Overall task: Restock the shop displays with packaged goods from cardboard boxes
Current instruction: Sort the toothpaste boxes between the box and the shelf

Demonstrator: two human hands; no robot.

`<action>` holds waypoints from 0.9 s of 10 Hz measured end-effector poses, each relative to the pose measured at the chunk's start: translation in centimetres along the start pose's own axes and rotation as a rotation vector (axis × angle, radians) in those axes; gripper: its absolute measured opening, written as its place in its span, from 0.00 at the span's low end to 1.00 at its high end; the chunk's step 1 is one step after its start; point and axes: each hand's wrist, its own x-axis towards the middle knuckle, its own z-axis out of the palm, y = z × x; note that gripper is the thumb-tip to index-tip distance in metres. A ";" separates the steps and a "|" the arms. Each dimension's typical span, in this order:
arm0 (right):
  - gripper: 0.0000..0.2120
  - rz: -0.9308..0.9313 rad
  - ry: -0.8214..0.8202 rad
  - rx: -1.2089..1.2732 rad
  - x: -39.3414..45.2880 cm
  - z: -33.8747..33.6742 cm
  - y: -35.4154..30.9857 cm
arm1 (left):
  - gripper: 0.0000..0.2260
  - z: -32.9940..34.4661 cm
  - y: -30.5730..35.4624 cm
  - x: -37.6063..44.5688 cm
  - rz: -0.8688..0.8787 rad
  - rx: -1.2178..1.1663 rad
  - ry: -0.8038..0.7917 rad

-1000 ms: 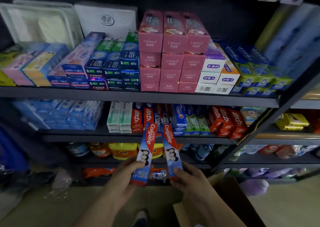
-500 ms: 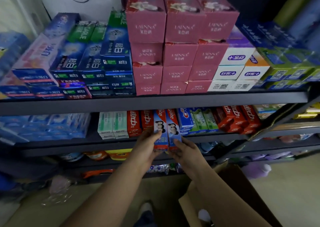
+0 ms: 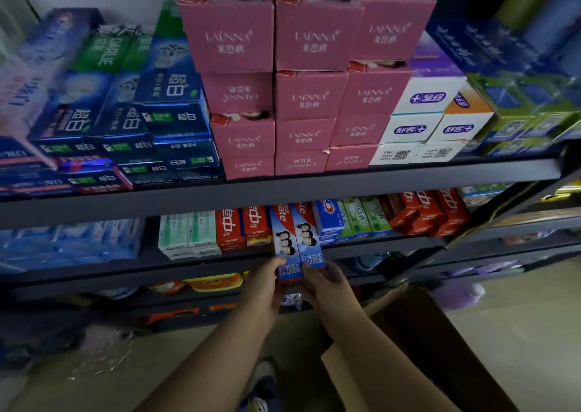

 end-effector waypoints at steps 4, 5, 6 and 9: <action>0.12 0.114 0.077 0.191 2.2 0.5 -1.5 | 0.04 -0.2 1.6 0.5 -0.102 -0.376 0.062; 0.04 0.089 0.099 0.189 2.3 1.4 -2.1 | 0.03 0.1 2.2 1.2 -0.083 -0.385 0.064; 0.05 0.029 0.142 0.253 2.7 2.4 -2.5 | 0.07 0.4 2.5 1.4 -0.079 -0.371 0.071; 0.09 0.093 0.180 0.233 3.0 3.1 -2.5 | 0.11 0.4 1.8 2.1 0.019 -0.221 0.137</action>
